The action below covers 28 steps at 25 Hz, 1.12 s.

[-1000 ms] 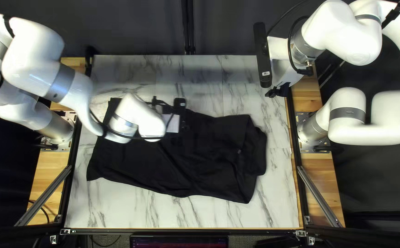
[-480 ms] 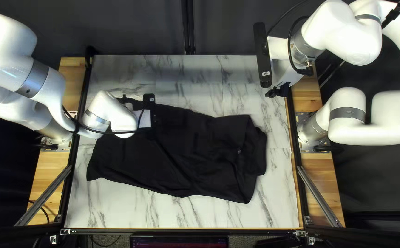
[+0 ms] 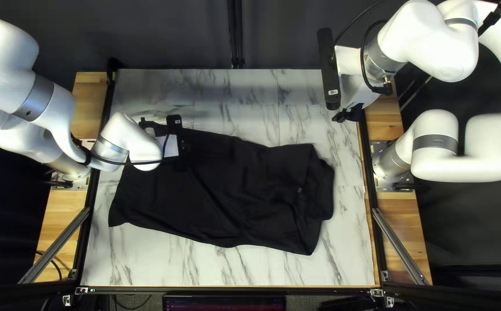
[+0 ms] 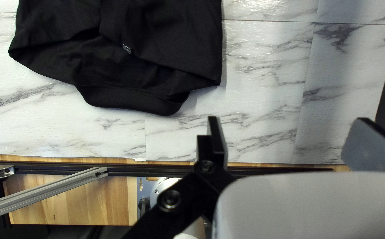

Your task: Fold t-shirt

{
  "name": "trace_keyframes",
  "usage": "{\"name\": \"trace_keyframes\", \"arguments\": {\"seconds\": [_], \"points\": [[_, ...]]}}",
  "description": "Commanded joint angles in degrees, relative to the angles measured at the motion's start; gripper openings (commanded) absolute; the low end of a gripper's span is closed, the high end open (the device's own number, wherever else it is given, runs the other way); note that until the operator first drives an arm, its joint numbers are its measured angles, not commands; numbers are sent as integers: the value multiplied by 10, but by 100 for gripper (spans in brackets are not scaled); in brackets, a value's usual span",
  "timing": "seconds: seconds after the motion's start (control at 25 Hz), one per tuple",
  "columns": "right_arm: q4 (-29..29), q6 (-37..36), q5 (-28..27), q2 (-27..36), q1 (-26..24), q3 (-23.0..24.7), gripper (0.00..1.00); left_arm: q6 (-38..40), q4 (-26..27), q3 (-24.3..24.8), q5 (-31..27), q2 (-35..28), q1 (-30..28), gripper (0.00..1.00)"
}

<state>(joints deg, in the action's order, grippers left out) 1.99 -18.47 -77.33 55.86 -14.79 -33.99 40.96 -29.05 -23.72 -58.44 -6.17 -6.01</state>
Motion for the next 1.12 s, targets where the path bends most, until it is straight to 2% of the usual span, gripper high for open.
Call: {"name": "trace_keyframes", "arguments": {"seconds": [0.04,0.12,0.16,0.28,0.36,0.48,0.88,1.12], "points": [[0,0,0,0,0,0,100,4,3,6,3,-1,2,99],[0,0,0,0,0,0,100,5,3,10,6,0,6,95],[0,0,0,0,0,0,100,5,3,10,7,1,7,78],[0,0,0,0,0,0,100,8,2,14,12,4,14,8],[0,0,0,0,0,0,100,8,3,14,11,4,15,2],[0,0,0,0,0,0,100,8,5,7,6,8,16,1],[0,0,0,0,0,0,100,13,15,-3,-13,14,5,1],[0,0,0,0,0,0,100,24,30,-14,-27,17,-22,1]]}}
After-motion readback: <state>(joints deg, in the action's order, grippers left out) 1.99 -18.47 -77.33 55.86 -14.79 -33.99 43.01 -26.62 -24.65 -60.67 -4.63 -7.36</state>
